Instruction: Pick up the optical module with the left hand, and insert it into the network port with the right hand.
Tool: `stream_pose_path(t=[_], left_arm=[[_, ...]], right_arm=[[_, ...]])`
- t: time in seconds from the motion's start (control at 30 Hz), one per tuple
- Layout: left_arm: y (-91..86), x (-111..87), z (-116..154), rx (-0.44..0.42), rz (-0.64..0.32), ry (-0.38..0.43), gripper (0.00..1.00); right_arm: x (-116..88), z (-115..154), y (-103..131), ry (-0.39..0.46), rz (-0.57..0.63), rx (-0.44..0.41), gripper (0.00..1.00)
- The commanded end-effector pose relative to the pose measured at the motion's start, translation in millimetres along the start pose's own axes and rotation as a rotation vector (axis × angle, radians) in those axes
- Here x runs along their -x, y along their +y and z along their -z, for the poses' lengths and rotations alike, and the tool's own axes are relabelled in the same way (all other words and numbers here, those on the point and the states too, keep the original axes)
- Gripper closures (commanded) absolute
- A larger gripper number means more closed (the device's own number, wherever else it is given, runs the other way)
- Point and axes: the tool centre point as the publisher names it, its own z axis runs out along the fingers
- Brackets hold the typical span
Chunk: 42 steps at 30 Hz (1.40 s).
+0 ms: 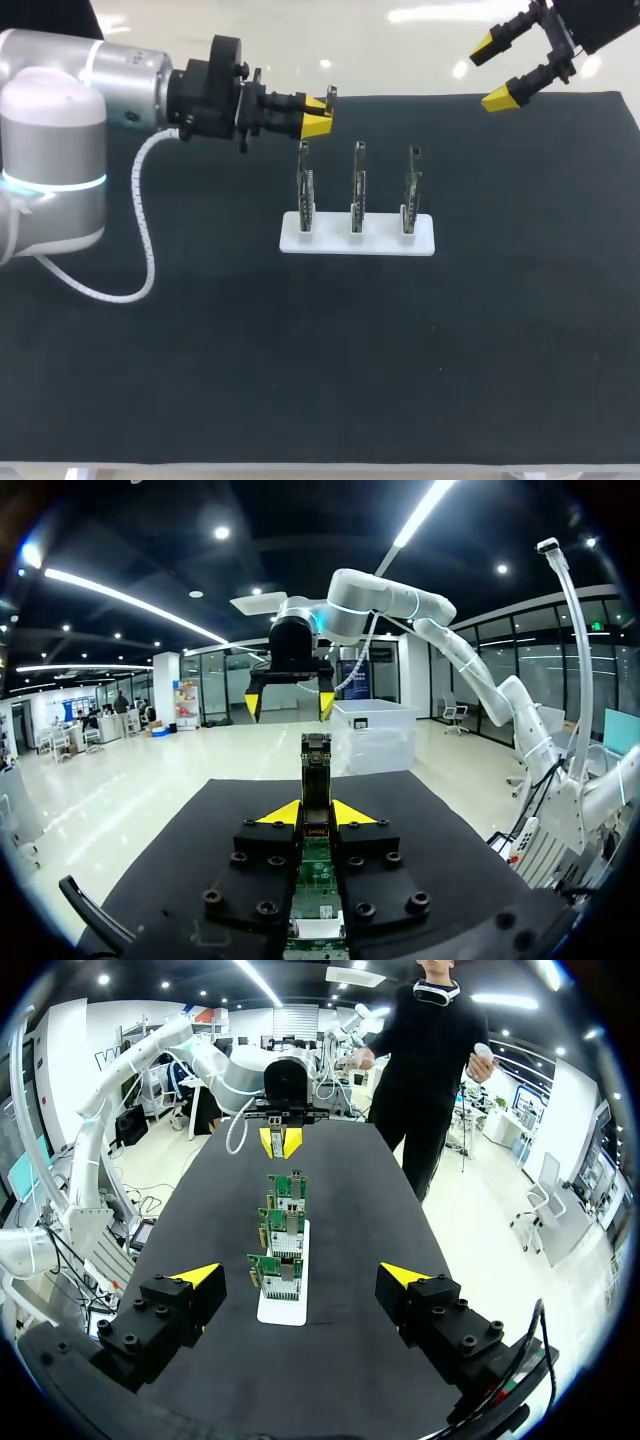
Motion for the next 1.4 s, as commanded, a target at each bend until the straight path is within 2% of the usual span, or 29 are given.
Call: stream_pose_path(t=[0.03, 0.5, 0.57, 0.67, 0.77, 0.87, 1.03, 1.23, 1.4], left_arm=[[-3.3, 0.1, -0.3, 0.016, -0.003, -0.002, 1.0], [-3.3, 0.1, -0.3, 0.016, -0.003, -0.002, 1.0], [-3.3, 0.1, -0.3, 0.016, -0.003, -0.002, 1.0], [-3.3, 0.1, -0.3, 0.016, -0.003, -0.002, 1.0], [-3.3, 0.1, -0.3, 0.016, -0.003, -0.002, 1.0], [-3.3, 0.1, -0.3, 0.016, -0.003, -0.002, 1.0], [-3.3, 0.1, -0.3, 0.016, -0.003, -0.002, 1.0], [-3.3, 0.1, -0.3, 0.016, -0.003, -0.002, 1.0], [-3.3, 0.1, -0.3, 0.016, -0.003, -0.002, 1.0]], right_arm=[[-0.1, -0.4, -0.4, -0.002, 0.001, 0.001, 0.0], [-0.1, -0.4, -0.4, -0.002, 0.001, 0.001, 0.0], [10.8, -0.4, -0.9, 0.033, 0.011, -0.015, 0.0], [28.9, -4.2, -2.8, 0.034, 0.0, -0.005, 0.0], [44.9, -12.8, -2.1, 0.01, -0.032, 0.032, 0.0], [60.2, -23.5, 0.3, -0.007, -0.041, 0.033, 0.0], [80.3, -45.0, 5.6, -0.026, -0.065, 0.02, 0.0], [99.0, -67.3, 8.9, -0.026, -0.032, -0.021, 0.0], [113.0, -78.7, 12.4, -0.04, -0.039, -0.006, 0.0]])
